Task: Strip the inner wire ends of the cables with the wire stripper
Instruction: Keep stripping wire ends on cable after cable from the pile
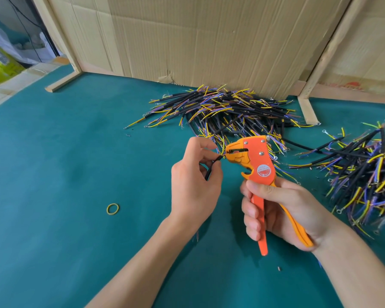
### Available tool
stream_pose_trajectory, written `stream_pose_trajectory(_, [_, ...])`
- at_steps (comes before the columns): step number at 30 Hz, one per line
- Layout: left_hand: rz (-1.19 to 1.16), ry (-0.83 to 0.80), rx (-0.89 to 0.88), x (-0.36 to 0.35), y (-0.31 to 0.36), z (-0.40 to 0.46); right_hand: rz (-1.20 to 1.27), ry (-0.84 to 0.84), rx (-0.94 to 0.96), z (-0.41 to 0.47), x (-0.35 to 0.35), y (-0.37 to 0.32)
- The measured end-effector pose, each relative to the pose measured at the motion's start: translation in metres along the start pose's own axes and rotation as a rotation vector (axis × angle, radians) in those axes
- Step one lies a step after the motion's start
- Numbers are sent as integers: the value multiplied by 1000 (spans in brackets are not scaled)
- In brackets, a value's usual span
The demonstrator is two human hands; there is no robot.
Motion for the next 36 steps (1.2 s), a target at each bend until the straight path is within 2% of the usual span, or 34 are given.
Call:
stream_pose_trajectory(8, [-40,5,13,0,0,0,12,-54,7,-1,1,-1])
stream_pose_trajectory(17, [-54,6,18,-1,1,-1,-35,-35,0,-1,2,-3])
stream_pose_trajectory(23, [-63,13,18,-1,0,-1,-41,8,0,-2,-1,-3])
stream_pose_trajectory(28, [-76,12,28,-2,-2,-1,-40,108,41,1,-3,-4])
stream_pose_trajectory(36, [-85,22,52,-3,-4,0,63,-63,77,-1,4,-4])
Point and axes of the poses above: each hand's wrist, its own z-axis towards the middle knuckle, its own x-axis out of the back of the hand, y = z × x, the point moved 3 cm from there along z, towards the middle knuckle, and after that the axes turned 6 degrees about x, right-handed, at the moved point
